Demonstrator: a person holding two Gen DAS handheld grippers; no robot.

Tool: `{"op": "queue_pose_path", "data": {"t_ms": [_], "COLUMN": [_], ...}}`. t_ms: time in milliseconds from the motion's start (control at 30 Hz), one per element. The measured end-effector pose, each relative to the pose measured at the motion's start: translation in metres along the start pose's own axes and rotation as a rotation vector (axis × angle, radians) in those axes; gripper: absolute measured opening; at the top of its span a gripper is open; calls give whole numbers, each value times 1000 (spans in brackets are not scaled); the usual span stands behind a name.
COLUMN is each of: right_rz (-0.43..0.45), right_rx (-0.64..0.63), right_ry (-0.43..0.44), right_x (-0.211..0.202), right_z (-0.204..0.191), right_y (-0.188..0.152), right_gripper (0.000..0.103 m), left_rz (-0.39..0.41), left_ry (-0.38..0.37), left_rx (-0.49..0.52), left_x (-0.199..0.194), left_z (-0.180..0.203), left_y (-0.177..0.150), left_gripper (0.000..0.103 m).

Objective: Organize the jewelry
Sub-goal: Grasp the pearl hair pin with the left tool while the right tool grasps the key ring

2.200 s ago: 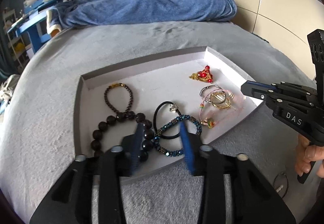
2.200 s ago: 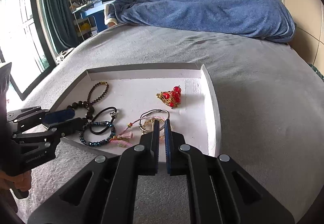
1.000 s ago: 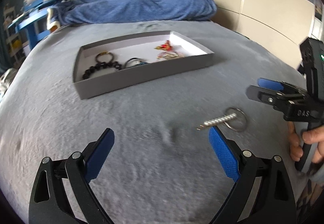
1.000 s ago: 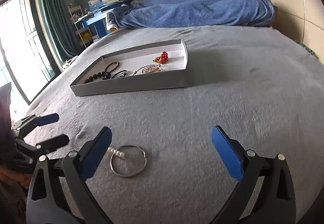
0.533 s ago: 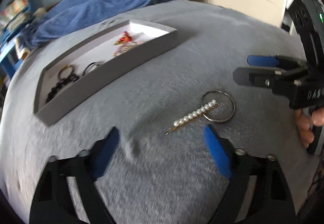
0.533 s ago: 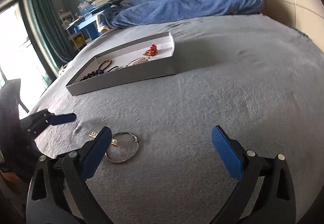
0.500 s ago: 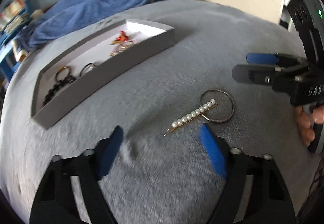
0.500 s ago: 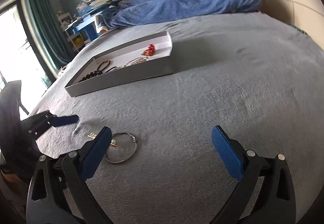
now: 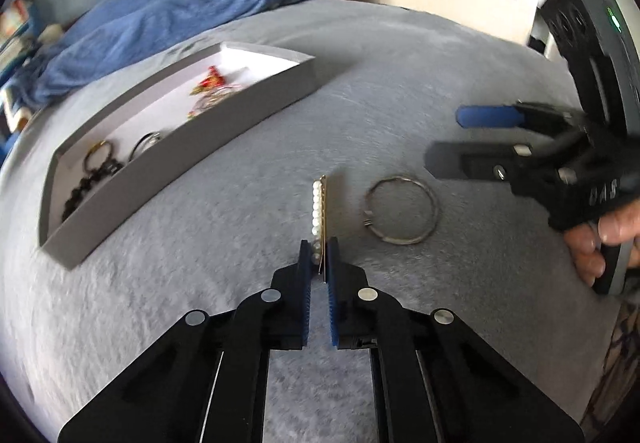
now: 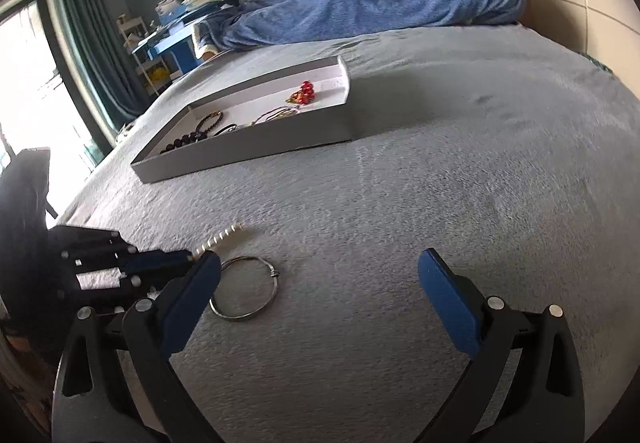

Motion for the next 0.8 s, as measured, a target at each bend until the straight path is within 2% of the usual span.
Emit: {"op": "queue_pose_path", "data": {"t_ms": [300,367,500,533,600,800], "right_rz": [-86,-111,-158,-167,-183,-188], "right_rx": [-137,-162,-202,-204,-205,-231], "right_ry": [11,5,-14,-18,-25,-55], "right_x": [17,23,34,36,40,42], "right_z": [-30,-35,-40,-40,-38,-39], "right_y": [-9,-12,-16,-18,-19,-21], "right_gripper": [97,97,96,92,86,82], "left_rz": [-43,-42,-36,-36,-43,-48], "left_ry": [24,27,55,58,62,65], "left_rx": [-115,-128,-127,-125,-117,-109], "left_x": [-16,-18,-18,-16,-10,0], "left_z": [-26,-27,-29,-29,-29,-27], "left_y": [-25,-28,-27,-26,-24,-18], "left_gripper": [8,13,38,45,48,49]}}
Point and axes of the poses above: each gripper's, at about its wrist camera, not at the fingertips, and x roughly the way its jaws point, z to its right, y to its top, the point moved 8 cm from there along x, roughly the way its jaws point, and after that the axes turned 10 degrees about y, right-handed, at the moved point
